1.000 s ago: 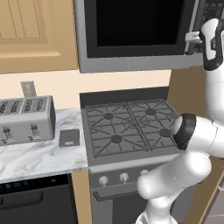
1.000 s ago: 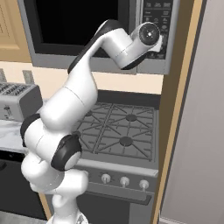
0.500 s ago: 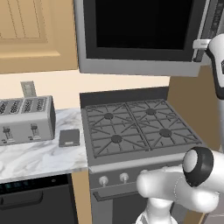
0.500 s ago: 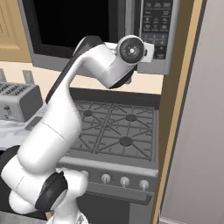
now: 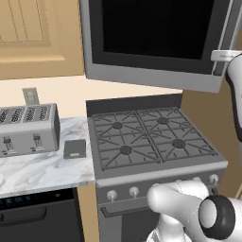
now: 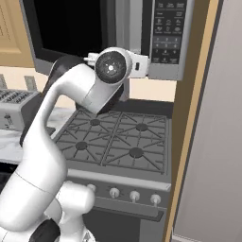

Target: Open the microwave door.

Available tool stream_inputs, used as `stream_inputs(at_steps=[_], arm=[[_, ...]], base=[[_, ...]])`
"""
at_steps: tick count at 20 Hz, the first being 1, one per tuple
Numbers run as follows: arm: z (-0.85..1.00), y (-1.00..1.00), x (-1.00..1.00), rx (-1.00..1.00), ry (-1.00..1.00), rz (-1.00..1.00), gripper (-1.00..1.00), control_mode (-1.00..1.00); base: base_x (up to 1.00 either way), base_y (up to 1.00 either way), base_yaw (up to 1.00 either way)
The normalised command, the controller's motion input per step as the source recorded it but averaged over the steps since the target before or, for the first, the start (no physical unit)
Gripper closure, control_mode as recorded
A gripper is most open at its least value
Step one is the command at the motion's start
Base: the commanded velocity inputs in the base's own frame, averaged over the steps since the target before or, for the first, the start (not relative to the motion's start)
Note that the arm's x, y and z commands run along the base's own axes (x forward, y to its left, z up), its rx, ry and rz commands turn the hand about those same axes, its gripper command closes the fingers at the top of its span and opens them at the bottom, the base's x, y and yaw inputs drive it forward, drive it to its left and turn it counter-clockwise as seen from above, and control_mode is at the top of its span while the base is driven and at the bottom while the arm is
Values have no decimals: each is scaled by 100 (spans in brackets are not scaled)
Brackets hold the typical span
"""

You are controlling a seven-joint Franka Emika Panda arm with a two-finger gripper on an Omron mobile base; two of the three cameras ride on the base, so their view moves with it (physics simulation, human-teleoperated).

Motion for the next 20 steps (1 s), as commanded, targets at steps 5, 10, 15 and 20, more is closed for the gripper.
stream_inputs(at_steps=[5,10,15,20], arm=[[14,0,-100,0,7,5,100,-100],[10,0,-99,0,5,6,100,-100],[24,0,-75,0,0,6,-100,-100],[45,-25,-51,0,-10,3,-100,-100]], base=[[0,0,0],[0,0,0],[0,0,0],[0,0,0]])
